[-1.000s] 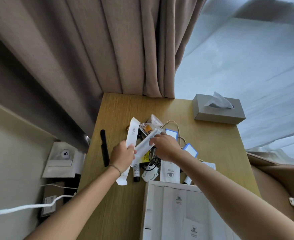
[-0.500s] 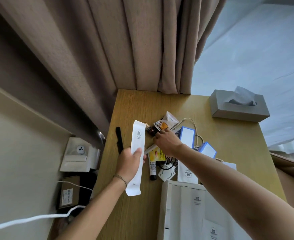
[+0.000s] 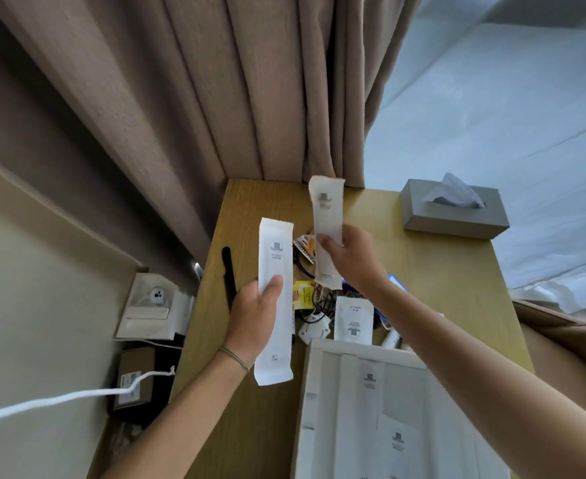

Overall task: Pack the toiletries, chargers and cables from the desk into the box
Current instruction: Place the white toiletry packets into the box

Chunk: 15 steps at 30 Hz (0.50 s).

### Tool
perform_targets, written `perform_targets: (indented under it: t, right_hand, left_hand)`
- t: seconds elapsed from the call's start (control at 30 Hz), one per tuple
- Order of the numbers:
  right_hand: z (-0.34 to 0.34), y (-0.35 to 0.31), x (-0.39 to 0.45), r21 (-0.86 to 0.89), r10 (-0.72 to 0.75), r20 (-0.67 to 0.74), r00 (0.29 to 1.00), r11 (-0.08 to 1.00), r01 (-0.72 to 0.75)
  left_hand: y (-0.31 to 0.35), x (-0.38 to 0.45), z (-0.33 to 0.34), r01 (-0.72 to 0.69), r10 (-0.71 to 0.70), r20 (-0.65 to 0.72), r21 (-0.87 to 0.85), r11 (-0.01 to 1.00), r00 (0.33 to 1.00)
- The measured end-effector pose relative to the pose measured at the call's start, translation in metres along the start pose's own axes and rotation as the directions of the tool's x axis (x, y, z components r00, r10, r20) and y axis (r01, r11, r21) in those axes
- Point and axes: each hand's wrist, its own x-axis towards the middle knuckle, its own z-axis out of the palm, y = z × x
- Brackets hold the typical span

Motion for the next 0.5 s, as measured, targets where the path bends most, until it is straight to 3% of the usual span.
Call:
perform_targets:
  t: [0.2, 0.5]
  right_hand:
    - [-0.07, 0.001, -0.078, 0.255, 0.065, 0.004, 0.998, 0.965, -0.064]
    - [-0.11, 0.06, -0.177, 0.197, 0.206, 0.08, 0.975, 0.956, -0.218]
  left_hand:
    - [-0.001, -0.043, 0.03, -0.003, 0.002, 0.039, 0.016, 1.0, 0.999]
    - [-0.027, -0.085, 0.073, 0.033, -0.033, 0.108, 0.001, 0.999, 0.994]
